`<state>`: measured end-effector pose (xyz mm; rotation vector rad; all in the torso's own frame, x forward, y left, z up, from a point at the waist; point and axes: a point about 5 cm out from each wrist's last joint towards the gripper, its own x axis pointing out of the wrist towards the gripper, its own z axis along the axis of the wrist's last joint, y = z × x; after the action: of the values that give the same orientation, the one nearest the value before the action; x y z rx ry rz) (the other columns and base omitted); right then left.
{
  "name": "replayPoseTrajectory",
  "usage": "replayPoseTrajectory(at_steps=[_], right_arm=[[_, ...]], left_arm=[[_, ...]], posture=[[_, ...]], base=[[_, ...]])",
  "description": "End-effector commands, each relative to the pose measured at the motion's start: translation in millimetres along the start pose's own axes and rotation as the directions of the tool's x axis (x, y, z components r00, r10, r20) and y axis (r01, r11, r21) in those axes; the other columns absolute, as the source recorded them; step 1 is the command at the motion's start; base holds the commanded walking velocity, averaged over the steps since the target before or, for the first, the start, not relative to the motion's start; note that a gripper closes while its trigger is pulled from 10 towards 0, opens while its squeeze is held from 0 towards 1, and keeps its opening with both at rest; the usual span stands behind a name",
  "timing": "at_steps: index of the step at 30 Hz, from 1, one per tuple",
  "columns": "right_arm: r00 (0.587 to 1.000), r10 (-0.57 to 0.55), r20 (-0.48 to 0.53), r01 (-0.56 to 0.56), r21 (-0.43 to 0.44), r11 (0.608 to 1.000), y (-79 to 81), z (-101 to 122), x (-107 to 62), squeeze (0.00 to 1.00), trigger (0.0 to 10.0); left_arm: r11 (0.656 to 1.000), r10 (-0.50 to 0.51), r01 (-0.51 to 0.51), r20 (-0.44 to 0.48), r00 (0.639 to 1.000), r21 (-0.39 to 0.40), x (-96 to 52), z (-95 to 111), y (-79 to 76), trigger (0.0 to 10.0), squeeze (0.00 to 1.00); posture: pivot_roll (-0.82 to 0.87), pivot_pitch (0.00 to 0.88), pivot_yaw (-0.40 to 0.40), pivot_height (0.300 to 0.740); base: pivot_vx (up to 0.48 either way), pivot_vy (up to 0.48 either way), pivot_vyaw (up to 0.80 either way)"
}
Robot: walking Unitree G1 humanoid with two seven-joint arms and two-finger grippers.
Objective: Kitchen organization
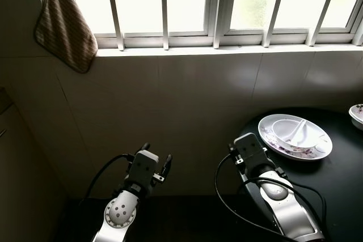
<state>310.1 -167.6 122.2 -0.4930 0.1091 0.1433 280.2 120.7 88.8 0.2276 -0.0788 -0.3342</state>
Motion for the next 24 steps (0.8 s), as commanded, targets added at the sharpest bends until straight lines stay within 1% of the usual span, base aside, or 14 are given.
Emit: replayPoseTrajectory(at_steps=[1,4,7,10,12,13,14,15,16,18,20,21,22,24], right_arm=[[0.992,-0.030,-0.119,0.028,-0.018,0.999,-20.7,-18.3,-1.3,0.00,10.0],[0.987,-0.020,-0.158,0.020,-0.001,1.000,-32.2,-20.8,-3.7,0.00,10.0],[0.985,-0.001,-0.175,0.000,-0.004,1.000,-35.0,-21.4,-6.1,0.00,10.0],[0.963,0.112,-0.245,-0.103,0.051,0.993,-35.3,-26.4,-15.1,0.00,10.0],[0.949,0.161,-0.273,-0.147,0.068,0.987,-36.3,-29.2,-19.1,0.00,10.0],[0.938,0.176,-0.298,-0.158,0.086,0.984,-39.6,-34.1,-21.0,0.00,10.0],[0.938,0.176,-0.298,-0.158,0.086,0.984,-39.6,-34.1,-21.0,0.00,10.0],[0.924,0.178,-0.338,-0.155,0.096,0.983,-45.3,-42.4,-23.2,0.00,10.0],[0.919,0.179,-0.352,-0.154,0.096,0.983,-47.3,-45.3,-24.0,0.00,10.0],[0.903,0.202,-0.378,-0.165,0.128,0.978,-51.5,-50.7,-27.4,0.00,10.0],[0.897,0.207,-0.391,-0.171,0.126,0.977,-54.1,-52.6,-29.2,0.00,10.0],[0.887,0.227,-0.403,-0.175,0.162,0.971,-56.2,-54.3,-31.5,0.00,10.0],[0.887,0.227,-0.403,-0.175,0.162,0.971,-56.2,-54.3,-31.5,0.00,10.0],[0.881,0.272,-0.388,-0.187,0.244,0.952,-56.8,-51.3,-34.1,0.00,10.0]], left_arm=[[1.000,-0.005,0.005,-0.002,1.000,-0.004,1.1,0.9,-0.9,10.0,0.00],[1.000,-0.008,0.008,-0.005,1.000,-0.005,0.7,0.2,-0.7,10.0,0.00],[1.000,-0.009,0.008,-0.006,1.000,-0.005,0.7,0.0,-0.6,10.0,0.00],[1.000,-0.010,0.010,-0.010,1.000,-0.005,0.7,-0.6,-0.4,10.0,0.00],[1.000,-0.011,0.011,-0.012,1.000,-0.006,0.8,-0.9,-0.2,10.0,0.00],[1.000,-0.011,0.011,-0.013,1.000,-0.007,1.0,-1.0,-0.4,10.0,0.00],[1.000,-0.011,0.011,-0.013,1.000,-0.007,1.0,-1.0,-0.4,10.0,0.00],[1.000,-0.012,0.012,-0.014,1.000,-0.006,1.1,-1.1,-0.5,10.0,0.00],[1.000,-0.012,0.012,-0.014,1.000,-0.005,1.1,-1.1,-0.5,10.0,0.00],[1.000,-0.010,0.010,-0.015,1.000,-0.004,1.2,-1.7,-0.1,10.0,0.00],[1.000,-0.009,0.009,-0.016,1.000,-0.003,1.0,-2.0,0.1,10.0,0.00],[1.000,-0.010,0.010,-0.017,1.000,-0.003,0.9,-2.1,0.3,10.0,0.00],[1.000,-0.010,0.010,-0.017,1.000,-0.003,0.9,-2.1,0.3,10.0,0.00],[1.000,-0.015,0.015,-0.019,1.000,-0.002,1.1,-2.4,0.1,10.0,0.00]], posture=[[-0.04,0.000,-0.005,0.740],[-0.04,0.000,-0.004,0.740],[-0.04,0.000,-0.002,0.740],[-0.05,0.000,-0.003,0.740],[-0.05,0.000,-0.002,0.740],[-0.05,0.000,-0.002,0.740],[-0.05,0.000,-0.002,0.740],[-0.05,0.000,-0.002,0.740],[-0.05,0.000,-0.002,0.740],[-0.05,0.000,-0.002,0.740],[-0.04,0.000,-0.001,0.740],[-0.05,0.000,0.002,0.740],[-0.05,0.000,0.002,0.740],[-0.06,0.000,0.007,0.740]], base=[[0.000,0.000,0.00],[0.000,0.000,0.00],[0.000,0.000,0.00],[0.000,0.000,0.00],[0.000,0.000,0.00],[0.000,0.000,0.00],[0.000,0.000,0.00],[0.000,0.000,0.00],[0.000,0.000,0.00],[0.000,0.000,0.00],[0.000,0.000,0.00],[0.000,0.000,0.00],[0.000,0.000,0.00],[0.000,0.000,0.00]])
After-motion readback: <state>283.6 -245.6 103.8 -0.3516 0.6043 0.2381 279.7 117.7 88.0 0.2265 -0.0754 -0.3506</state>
